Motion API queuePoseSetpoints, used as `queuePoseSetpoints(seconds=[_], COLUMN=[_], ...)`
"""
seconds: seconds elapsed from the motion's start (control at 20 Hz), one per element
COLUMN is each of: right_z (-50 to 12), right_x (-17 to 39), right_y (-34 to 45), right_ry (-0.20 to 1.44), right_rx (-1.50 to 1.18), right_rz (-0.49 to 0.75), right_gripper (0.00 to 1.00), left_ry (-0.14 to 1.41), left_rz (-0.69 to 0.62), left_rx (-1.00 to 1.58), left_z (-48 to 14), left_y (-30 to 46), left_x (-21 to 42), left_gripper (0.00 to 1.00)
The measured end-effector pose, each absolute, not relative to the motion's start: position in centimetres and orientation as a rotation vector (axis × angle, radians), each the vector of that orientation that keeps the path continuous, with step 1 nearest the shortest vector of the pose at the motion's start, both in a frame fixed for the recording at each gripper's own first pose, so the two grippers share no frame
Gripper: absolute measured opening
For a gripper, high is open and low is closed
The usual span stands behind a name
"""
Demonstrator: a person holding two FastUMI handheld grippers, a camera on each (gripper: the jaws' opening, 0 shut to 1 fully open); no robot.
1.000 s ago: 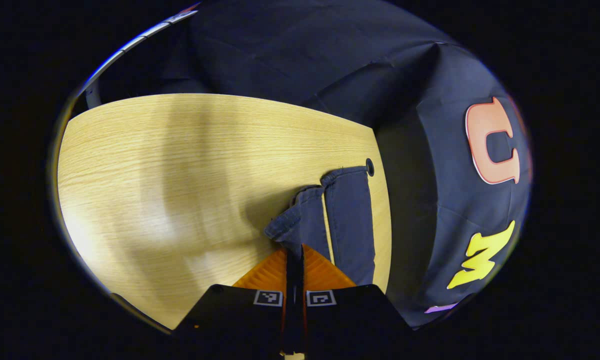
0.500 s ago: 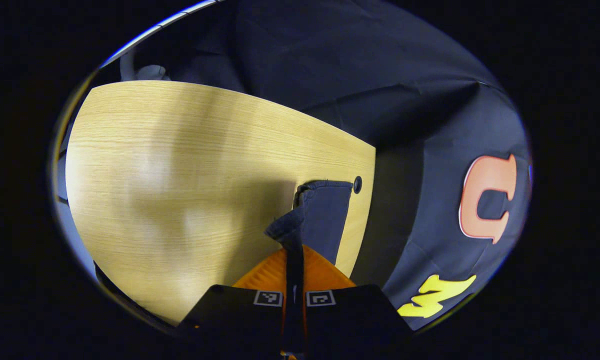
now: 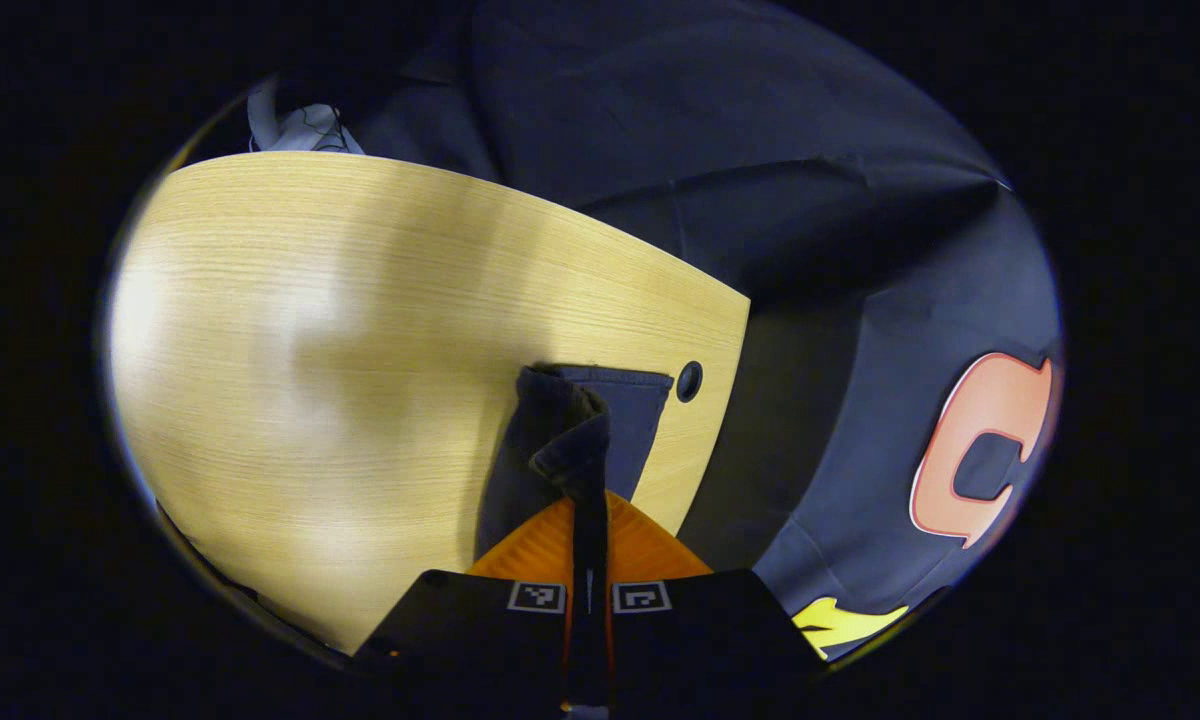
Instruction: Grasp the waist and the cuffs of the jeans and fold them to make the two legs overlap; first hold the waist and fold one-third of the jeans toward the cuffs, then hold the cuffs and fold the remaining one-third in the same direction to finish folding.
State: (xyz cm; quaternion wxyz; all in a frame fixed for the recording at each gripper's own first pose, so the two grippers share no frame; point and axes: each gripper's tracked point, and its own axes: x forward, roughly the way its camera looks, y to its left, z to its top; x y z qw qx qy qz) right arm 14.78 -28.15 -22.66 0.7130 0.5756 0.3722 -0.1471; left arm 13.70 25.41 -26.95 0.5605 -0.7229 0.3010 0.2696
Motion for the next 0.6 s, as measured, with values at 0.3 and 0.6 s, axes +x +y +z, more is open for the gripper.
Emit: queuePoseSetpoints(seconds=[0.3, 0.6], right_z=[-24.7, -28.0], right_x=[20.4, 24.7], right_y=[-28.1, -29.8], right_ry=[0.823, 0.778], right_rx=[1.235, 1.191], right_rz=[-0.322, -0.357], right_gripper=[0.08, 0.00], left_ry=[0.767, 0.790], left_rz=[0.625, 0.552], left_rx=[-1.631, -1.646], left_z=[-29.4, -32.8], left_y=[24.3, 23.0], left_x=[21.0, 25.3], left_gripper=[0.03, 0.04])
